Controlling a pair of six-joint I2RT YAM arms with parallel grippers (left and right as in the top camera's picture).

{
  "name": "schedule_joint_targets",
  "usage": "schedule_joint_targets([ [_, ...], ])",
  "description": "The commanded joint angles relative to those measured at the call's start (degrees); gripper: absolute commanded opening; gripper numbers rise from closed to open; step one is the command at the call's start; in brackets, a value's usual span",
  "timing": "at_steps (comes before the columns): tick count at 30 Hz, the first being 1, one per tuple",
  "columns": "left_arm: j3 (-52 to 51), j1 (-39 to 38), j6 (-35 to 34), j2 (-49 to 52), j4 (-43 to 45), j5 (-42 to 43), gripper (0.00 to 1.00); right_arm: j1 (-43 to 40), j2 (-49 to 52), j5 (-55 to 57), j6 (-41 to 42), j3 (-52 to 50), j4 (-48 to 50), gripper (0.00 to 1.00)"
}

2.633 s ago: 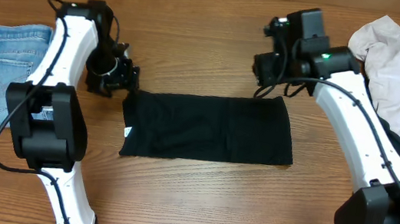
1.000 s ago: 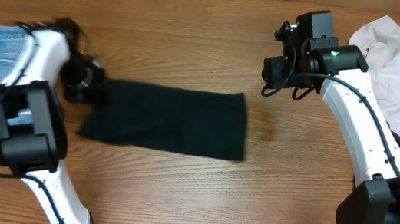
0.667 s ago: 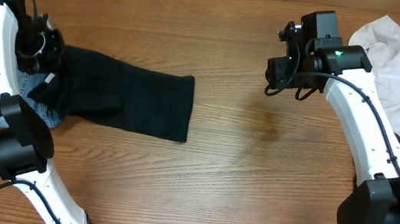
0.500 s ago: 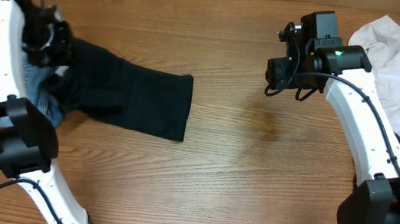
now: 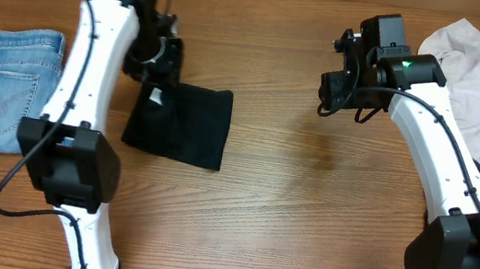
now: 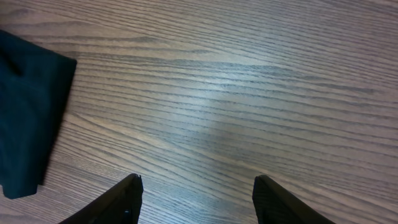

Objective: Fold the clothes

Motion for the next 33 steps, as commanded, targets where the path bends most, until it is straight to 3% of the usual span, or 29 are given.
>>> schedule_joint_targets([
  [1, 1.22, -2.45, -1.79, -0.11, 0.61, -2.6, 0.13, -0.17, -0.04, 0.48, 0.28, 0.02, 0.28, 0.61],
  [9, -0.15, -5.51, -1.81, 0.9, 1.03, -5.03, 0.18, -0.17, -0.04, 0.5, 0.28, 0.04, -0.11, 0.61],
  [23, -7.91, -6.25, -1.77, 1.22, 5.14, -4.87, 0.18, -0.17, -0.04, 0.26, 0.26, 0.04, -0.09, 0.61],
  [27, -7.87, -5.9, -1.84, 1.2, 6.05, -7.23, 0.18, -0.04, -0.04, -4.24, -1.57, 0.02, 0.09, 0.62],
  [33, -7.89, -4.92, -7.41, 1.22, 11.98, -9.84, 0.18, 0.04, -0.04, -5.57, -1.66, 0.02, 0.94, 0.64],
])
